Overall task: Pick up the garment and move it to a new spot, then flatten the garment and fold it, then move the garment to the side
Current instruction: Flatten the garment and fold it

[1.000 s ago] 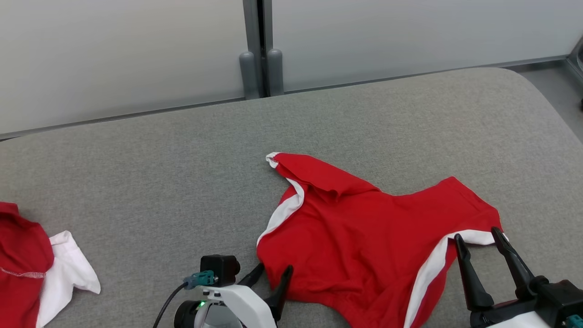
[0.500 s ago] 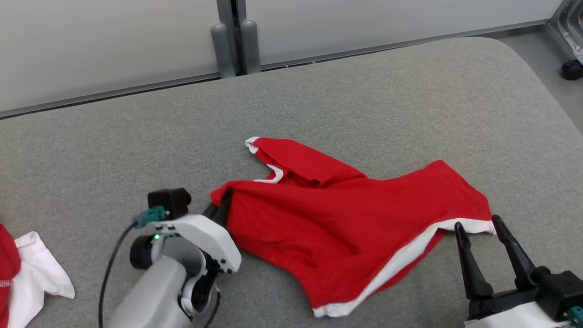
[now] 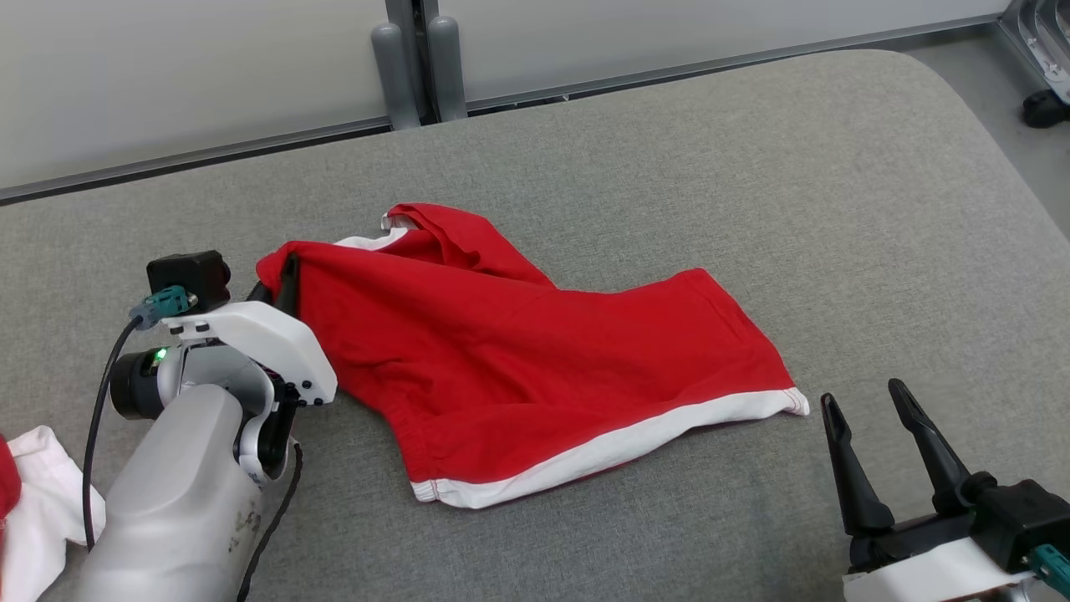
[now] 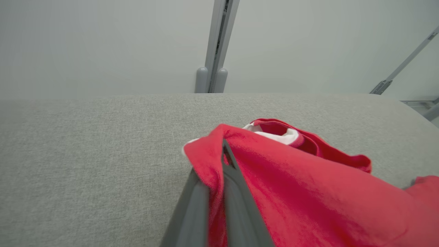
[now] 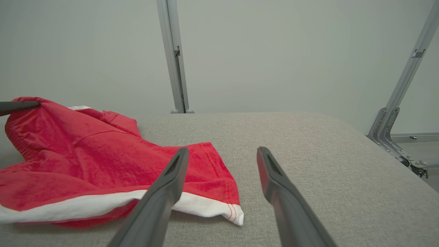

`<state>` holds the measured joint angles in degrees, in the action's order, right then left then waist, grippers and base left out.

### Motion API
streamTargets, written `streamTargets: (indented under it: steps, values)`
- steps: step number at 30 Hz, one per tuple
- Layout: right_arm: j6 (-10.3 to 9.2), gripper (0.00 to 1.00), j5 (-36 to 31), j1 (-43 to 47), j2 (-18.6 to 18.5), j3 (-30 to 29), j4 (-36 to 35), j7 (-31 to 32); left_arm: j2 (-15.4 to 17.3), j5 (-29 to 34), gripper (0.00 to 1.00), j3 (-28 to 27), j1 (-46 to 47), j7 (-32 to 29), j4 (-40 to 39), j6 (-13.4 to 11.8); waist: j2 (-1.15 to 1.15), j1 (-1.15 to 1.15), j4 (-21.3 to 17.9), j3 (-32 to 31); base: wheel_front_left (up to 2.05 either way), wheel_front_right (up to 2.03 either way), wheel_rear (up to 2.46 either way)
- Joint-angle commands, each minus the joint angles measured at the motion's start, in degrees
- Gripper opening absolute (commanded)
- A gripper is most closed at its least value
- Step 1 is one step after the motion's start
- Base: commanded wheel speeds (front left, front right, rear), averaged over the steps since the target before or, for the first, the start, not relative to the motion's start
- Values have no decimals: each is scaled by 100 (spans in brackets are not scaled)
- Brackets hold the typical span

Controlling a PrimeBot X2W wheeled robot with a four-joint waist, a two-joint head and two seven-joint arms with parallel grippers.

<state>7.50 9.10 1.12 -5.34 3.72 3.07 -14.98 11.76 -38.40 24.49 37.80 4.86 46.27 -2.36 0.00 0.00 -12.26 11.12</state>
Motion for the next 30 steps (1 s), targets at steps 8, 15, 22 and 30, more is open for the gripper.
streamTargets:
  steps: [8,15,22,30]
  values:
    - [-1,100,-50,209,-88,-243,16,-31,-79,-14,100,-222,-858,979,-106,132,0,0,177,-418,0,0,0]
    - [-1,100,-70,448,-178,-441,17,-30,-299,751,100,-1160,-2887,1029,-2318,-242,0,0,469,-803,0,0,0]
    - [-1,100,-61,660,-175,-607,40,-30,-659,1516,100,-1812,-4448,1028,-3588,-200,0,0,735,-1026,0,0,0]
    - [-1,100,-89,834,-120,-680,202,-31,-841,2143,100,-2227,-5166,1028,-4058,389,0,0,1000,-1217,0,0,0]
